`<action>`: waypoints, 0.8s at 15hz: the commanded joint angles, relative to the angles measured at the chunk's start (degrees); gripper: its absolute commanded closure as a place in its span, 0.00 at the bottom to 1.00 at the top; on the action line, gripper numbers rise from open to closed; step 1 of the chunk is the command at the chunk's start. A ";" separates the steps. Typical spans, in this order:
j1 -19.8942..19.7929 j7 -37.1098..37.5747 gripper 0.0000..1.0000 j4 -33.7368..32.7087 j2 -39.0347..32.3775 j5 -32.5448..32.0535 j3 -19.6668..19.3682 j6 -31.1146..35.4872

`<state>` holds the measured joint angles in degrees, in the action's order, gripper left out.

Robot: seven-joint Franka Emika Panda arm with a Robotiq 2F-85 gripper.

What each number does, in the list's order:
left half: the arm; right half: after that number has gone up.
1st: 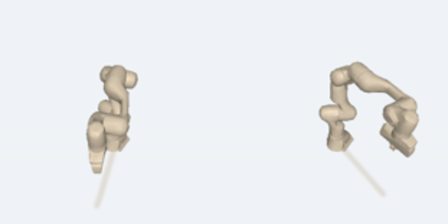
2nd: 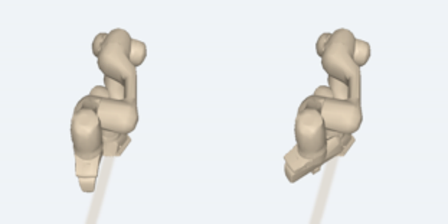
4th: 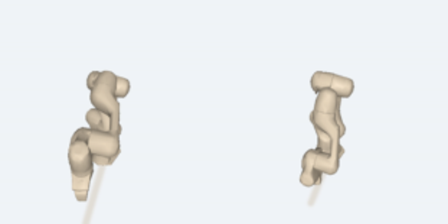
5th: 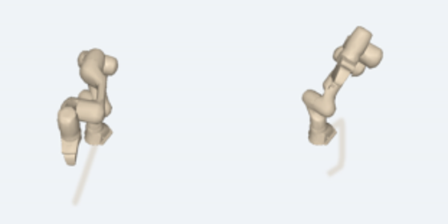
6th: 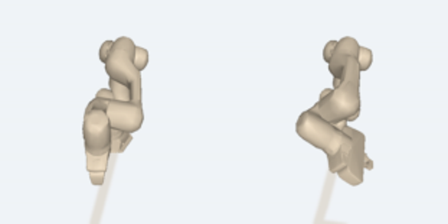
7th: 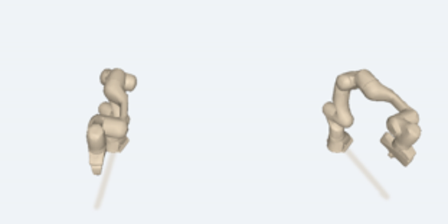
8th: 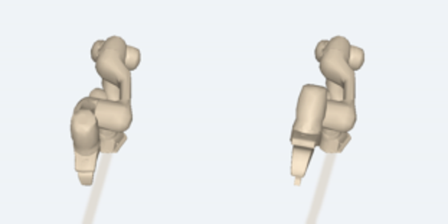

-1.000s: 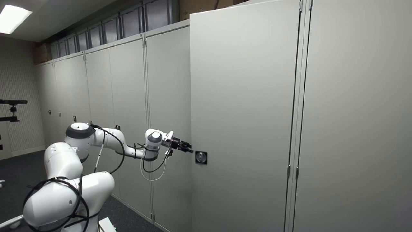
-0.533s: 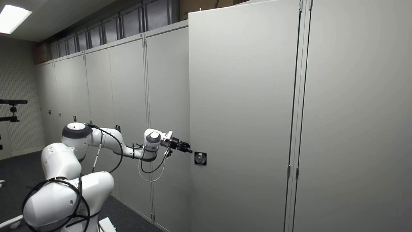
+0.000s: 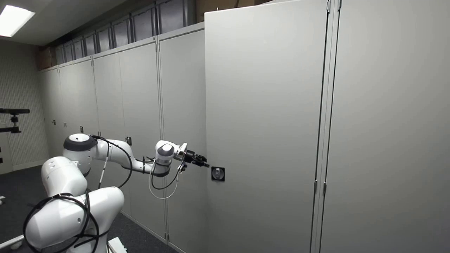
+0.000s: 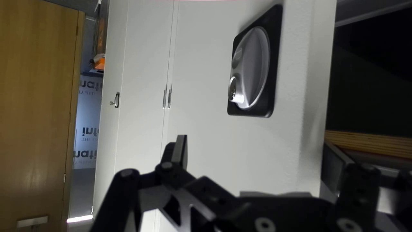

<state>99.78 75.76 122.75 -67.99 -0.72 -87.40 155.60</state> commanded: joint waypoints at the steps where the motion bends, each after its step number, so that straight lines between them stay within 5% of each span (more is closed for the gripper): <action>1: 2.30 -3.25 0.00 4.50 1.92 0.68 -2.45 1.94; 12: 3.75 -5.36 0.00 6.63 1.93 2.46 -3.35 1.69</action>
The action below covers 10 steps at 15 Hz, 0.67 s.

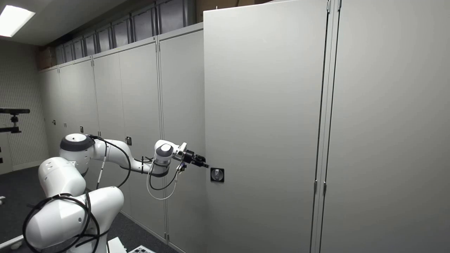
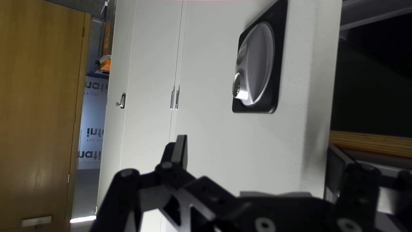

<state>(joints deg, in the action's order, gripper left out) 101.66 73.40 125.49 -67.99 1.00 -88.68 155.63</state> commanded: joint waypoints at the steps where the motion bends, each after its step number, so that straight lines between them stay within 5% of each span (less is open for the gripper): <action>1: 1.96 -3.09 0.00 4.01 1.84 0.97 -2.02 1.71; 10: 2.88 -3.41 0.00 5.02 1.74 1.60 -2.60 1.50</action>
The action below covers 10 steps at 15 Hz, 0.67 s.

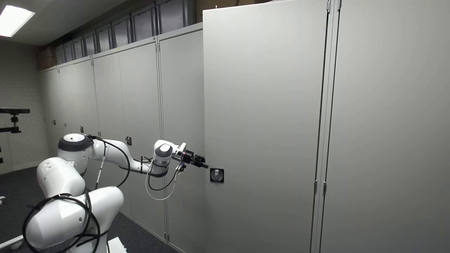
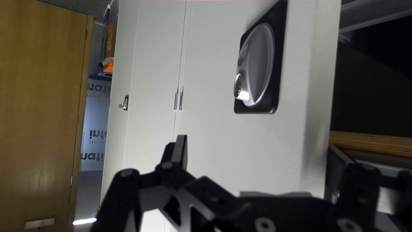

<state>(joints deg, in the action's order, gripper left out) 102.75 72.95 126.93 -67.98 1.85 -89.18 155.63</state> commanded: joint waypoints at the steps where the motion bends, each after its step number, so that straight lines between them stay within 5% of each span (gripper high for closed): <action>1: 1.89 -2.94 0.00 3.73 1.71 0.80 -2.14 1.52; 10: 3.59 -3.07 0.00 5.77 1.88 1.82 -2.97 1.28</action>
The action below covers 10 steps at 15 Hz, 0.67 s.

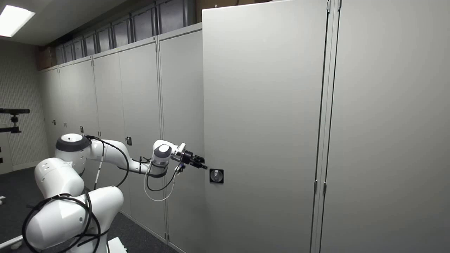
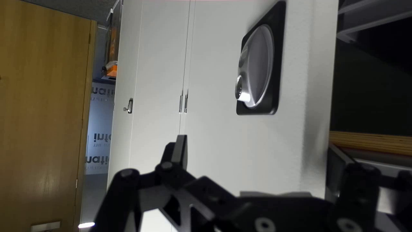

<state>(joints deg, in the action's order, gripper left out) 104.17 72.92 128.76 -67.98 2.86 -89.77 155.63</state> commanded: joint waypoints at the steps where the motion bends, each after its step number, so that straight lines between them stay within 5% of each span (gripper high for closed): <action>1: 2.40 -3.08 0.00 4.18 1.89 1.00 -2.51 1.24; 10: 4.52 -3.30 0.00 6.75 1.68 1.86 -3.71 0.95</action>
<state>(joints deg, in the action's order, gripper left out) 106.53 72.85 131.83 -67.97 3.80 -91.02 155.63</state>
